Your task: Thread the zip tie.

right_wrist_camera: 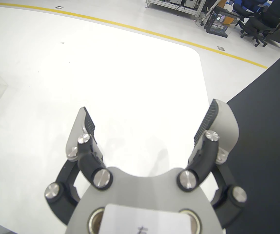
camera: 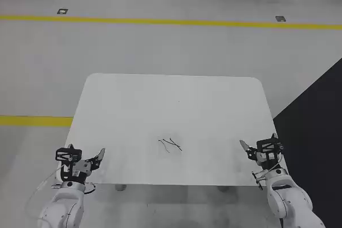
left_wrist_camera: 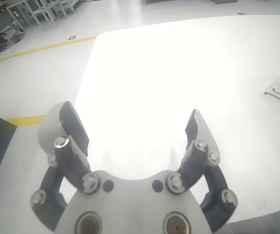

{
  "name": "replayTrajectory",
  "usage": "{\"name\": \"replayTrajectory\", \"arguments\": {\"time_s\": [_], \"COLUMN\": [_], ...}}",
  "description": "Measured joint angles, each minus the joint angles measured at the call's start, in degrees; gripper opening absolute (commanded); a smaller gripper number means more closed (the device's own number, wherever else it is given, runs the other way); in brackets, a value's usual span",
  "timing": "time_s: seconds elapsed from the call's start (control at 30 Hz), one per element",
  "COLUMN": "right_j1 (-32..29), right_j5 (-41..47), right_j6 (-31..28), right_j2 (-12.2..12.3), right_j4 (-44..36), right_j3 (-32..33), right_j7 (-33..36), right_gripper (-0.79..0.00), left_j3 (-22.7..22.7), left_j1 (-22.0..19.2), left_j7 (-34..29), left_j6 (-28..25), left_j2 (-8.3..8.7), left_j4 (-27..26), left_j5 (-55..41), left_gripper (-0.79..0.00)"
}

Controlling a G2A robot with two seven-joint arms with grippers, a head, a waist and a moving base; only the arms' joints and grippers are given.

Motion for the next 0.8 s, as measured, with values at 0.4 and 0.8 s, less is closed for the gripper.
{"name": "replayTrajectory", "arguments": {"time_s": [0.4, 0.8], "right_j1": [0.0, 0.0], "right_j5": [0.0, 0.0], "right_j6": [0.0, 0.0], "right_j2": [0.0, 0.0], "right_j4": [0.0, 0.0], "right_j3": [0.0, 0.0], "right_j7": [0.0, 0.0], "right_gripper": [-0.785, 0.0], "left_j3": [0.0, 0.0], "left_j1": [0.0, 0.0], "left_j7": [0.0, 0.0], "left_j6": [0.0, 0.0], "left_j2": [0.0, 0.0], "left_j4": [0.0, 0.0], "left_j5": [0.0, 0.0], "left_gripper": [-0.785, 0.0]}}
